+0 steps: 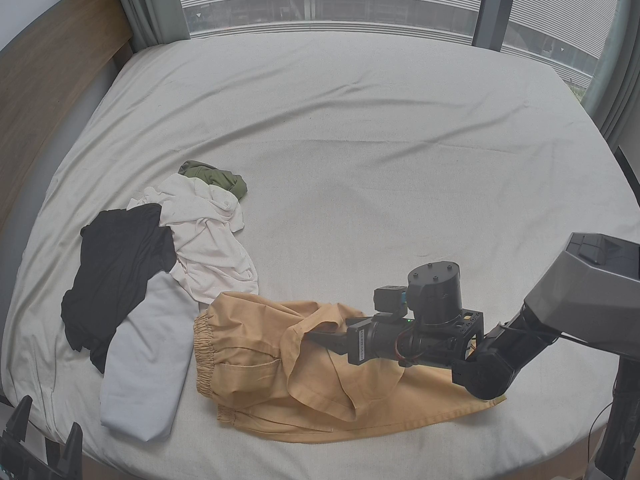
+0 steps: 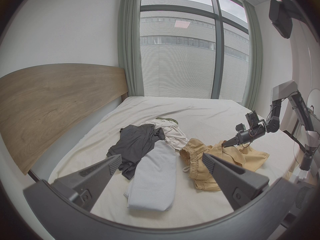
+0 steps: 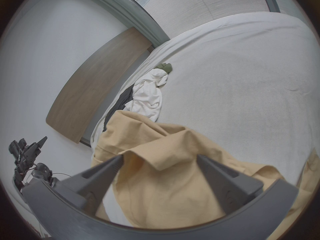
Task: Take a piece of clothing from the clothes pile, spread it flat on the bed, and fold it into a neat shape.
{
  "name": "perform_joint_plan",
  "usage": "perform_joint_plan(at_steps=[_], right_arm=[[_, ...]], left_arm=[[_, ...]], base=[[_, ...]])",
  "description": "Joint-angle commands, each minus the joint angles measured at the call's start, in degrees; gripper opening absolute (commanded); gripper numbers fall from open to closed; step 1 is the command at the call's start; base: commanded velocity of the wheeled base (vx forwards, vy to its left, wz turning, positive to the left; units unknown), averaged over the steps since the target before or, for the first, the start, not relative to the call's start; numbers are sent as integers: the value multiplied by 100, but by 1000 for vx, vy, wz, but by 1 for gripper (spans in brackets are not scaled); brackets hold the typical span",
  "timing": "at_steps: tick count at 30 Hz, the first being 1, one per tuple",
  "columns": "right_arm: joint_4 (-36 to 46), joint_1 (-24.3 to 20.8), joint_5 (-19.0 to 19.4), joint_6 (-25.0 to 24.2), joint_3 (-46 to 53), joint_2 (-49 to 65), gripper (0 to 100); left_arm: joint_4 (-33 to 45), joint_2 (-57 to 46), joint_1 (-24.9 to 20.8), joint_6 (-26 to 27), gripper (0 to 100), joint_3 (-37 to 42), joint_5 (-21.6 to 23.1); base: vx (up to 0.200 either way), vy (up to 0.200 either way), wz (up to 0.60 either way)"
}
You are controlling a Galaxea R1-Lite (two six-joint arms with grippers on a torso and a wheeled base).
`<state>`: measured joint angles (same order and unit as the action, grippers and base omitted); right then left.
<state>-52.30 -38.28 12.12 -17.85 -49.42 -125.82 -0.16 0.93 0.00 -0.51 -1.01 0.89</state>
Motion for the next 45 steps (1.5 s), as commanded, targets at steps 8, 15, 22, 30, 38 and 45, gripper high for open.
perform_joint_plan(at_steps=[8,15,22,30,38,45], right_arm=[[0,40,-122,1,64,57,0],[0,57,-131,1,697,690,0],[0,444,-236,9,1382,1191,0],[-44,1147,-236,36,1804,1481,0],[-35,1710,-227,71,1980,1613,0],[-26,1965,-227,71,2182,1587,0]], left_arm=[[-2,-93,0,-2,100,101,-1],[-2,-93,0,7,100,101,-1],[-2,-93,0,7,100,101,8],[-2,-93,0,7,100,101,8],[-2,-93,0,16,100,101,16],[-2,-93,0,16,100,101,16]], base=[[0,0,0],[0,0,0],[0,0,0],[0,0,0],[0,0,0],[0,0,0]])
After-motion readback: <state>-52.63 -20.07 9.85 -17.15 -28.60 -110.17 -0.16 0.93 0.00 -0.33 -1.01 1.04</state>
